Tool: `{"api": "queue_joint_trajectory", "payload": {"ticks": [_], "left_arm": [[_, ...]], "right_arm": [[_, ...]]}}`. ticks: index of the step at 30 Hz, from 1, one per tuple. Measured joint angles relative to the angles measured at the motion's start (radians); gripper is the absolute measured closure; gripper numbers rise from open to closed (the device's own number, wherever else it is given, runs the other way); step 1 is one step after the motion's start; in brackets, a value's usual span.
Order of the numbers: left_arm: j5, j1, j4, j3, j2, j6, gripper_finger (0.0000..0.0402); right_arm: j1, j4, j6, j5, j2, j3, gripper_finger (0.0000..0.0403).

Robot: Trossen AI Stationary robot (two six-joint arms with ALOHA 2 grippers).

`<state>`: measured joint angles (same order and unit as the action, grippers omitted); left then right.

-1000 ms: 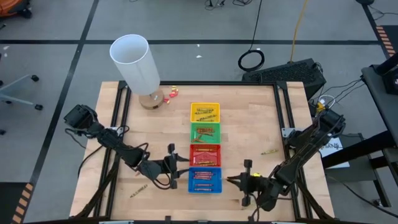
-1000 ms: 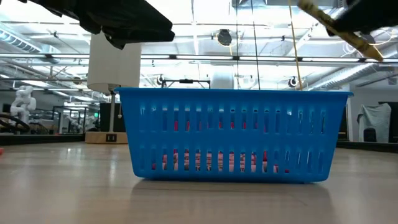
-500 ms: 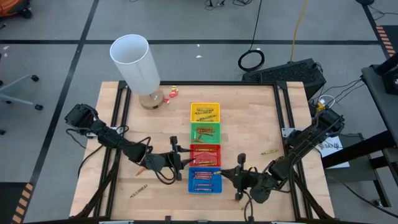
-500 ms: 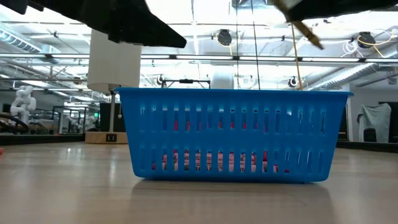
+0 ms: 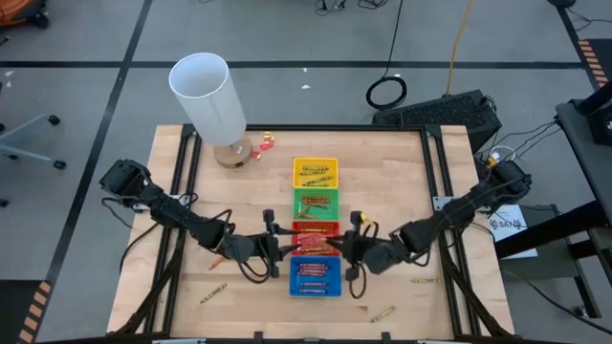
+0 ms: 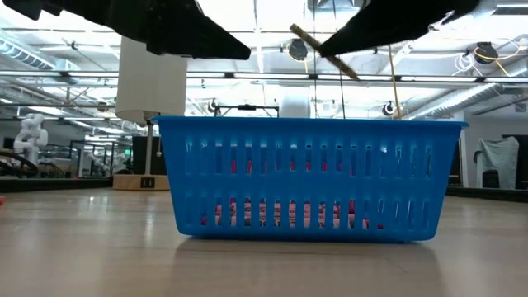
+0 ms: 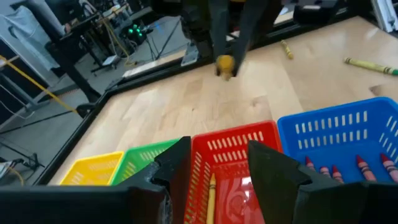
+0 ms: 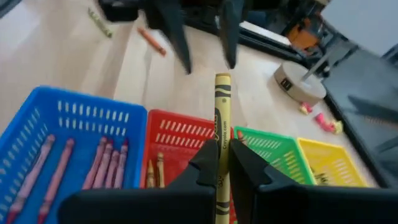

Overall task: Sort crayons
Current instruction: Put the yellow crayon into the red bin

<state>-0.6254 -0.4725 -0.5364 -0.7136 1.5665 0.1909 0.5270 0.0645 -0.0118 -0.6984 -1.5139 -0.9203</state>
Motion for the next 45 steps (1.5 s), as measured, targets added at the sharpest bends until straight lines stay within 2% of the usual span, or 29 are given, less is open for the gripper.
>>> {"api": "queue_joint_trajectory", "payload": {"ticks": [5,9,14,21,28,39,45], "left_arm": [[0.0,0.0,0.02,0.0,0.0,-0.011,0.0245],[0.0,0.0,0.053,0.0,0.0,-0.028,0.0245],[0.0,0.0,0.086,0.0,0.0,-0.054,0.0245],[0.0,-0.001,0.084,0.0,0.0,-0.055,0.0245],[0.0,-0.001,0.084,0.0,0.0,-0.054,0.0245],[-0.006,-0.001,0.084,0.0,0.0,-0.054,0.0245],[-0.008,-0.001,0.084,0.0,0.0,-0.053,0.0245]], "right_arm": [[-0.057,0.046,-0.099,0.075,-0.02,0.0,0.0399],[-0.063,0.078,-0.151,0.075,-0.02,0.0,0.0399],[-0.063,0.166,-0.138,0.076,-0.019,0.0,0.0399],[-0.068,0.175,0.044,0.076,-0.02,0.0,0.0399],[-0.069,0.171,0.359,0.076,-0.02,0.0,0.0399],[-0.065,0.261,0.698,0.076,-0.02,0.0,0.0399],[-0.06,0.263,0.758,0.076,-0.02,0.0,0.0399]]}}
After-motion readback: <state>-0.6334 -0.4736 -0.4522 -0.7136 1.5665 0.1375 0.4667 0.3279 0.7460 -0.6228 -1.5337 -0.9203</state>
